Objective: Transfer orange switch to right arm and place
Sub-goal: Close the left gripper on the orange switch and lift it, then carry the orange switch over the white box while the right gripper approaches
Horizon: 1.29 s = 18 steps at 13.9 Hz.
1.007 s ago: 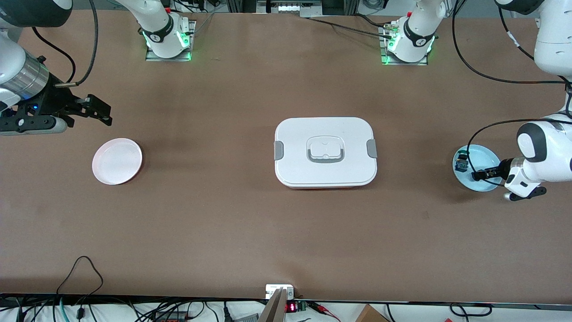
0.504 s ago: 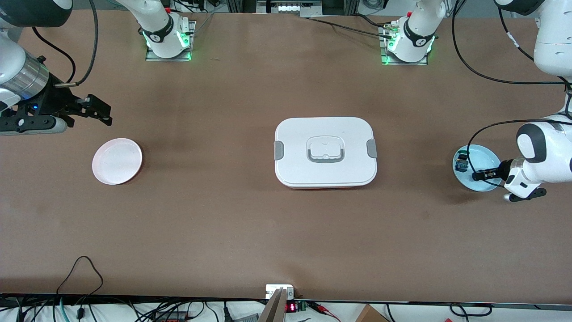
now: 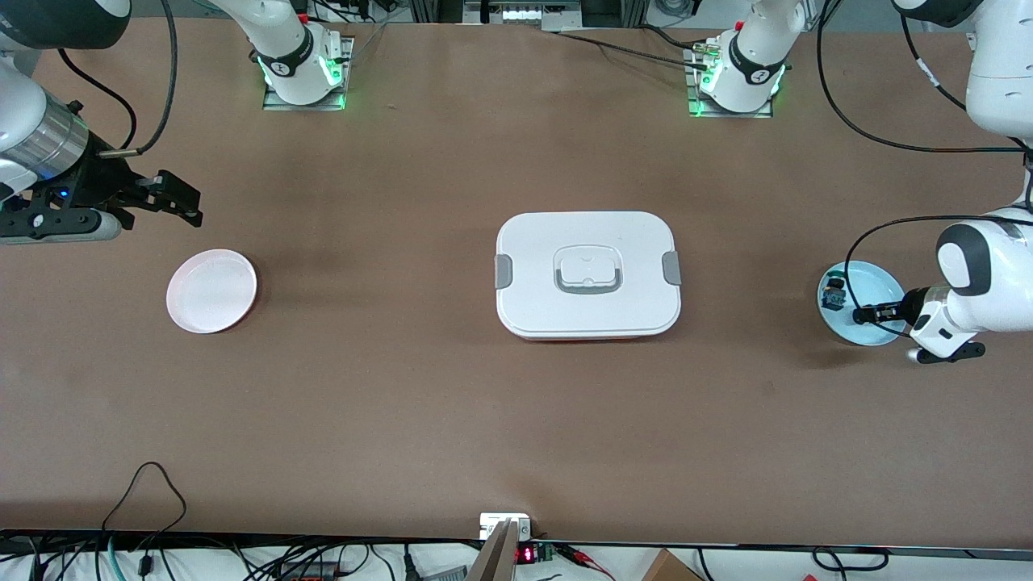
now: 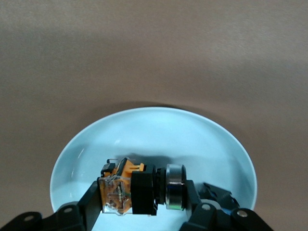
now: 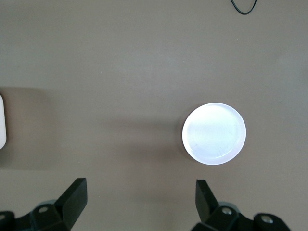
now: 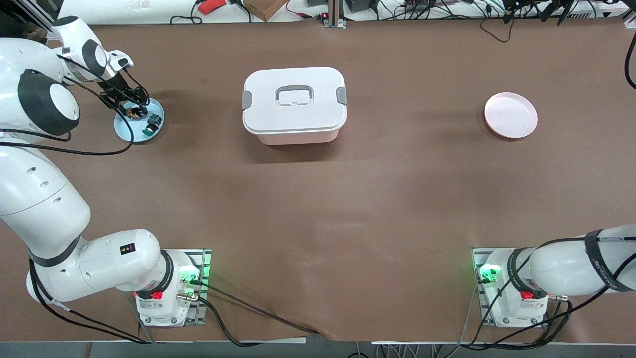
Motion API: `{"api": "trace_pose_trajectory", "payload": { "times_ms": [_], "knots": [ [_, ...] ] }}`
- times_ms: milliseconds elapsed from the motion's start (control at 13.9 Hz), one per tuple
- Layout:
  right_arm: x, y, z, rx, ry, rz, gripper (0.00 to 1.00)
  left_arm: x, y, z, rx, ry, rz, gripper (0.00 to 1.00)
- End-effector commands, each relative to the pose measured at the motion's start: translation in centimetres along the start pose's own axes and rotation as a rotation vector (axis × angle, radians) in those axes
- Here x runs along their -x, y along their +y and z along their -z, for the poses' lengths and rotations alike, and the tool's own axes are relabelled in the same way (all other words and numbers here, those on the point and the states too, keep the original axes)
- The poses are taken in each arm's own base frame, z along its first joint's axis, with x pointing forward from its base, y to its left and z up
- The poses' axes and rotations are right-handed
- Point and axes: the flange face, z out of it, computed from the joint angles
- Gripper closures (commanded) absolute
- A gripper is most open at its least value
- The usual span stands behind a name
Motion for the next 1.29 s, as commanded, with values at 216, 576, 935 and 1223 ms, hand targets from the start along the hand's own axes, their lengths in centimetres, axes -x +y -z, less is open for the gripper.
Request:
{"api": "trace_pose_trajectory", "payload": {
  "times_ms": [216,576,935,1223],
  "knots": [
    [-0.1,-0.1,0.5,0.002,0.006,-0.007,0.0,0.1,2.1,11.1,0.029,-0.096,-0.185,0.62],
    [-0.1,-0.1,0.5,0.004,0.008,-0.002,0.0,0.7,7.7,14.8,0.253,-0.06,-0.568,0.63],
    [-0.4,0.2,0.9,0.008,0.017,0.012,0.0,2.1,17.9,14.9,0.667,-0.032,-0.843,0.62],
    [-0.4,0.1,1.3,0.002,0.017,0.007,0.0,2.9,28.7,15.5,0.983,0.116,-1.122,0.65]
  ]
}}
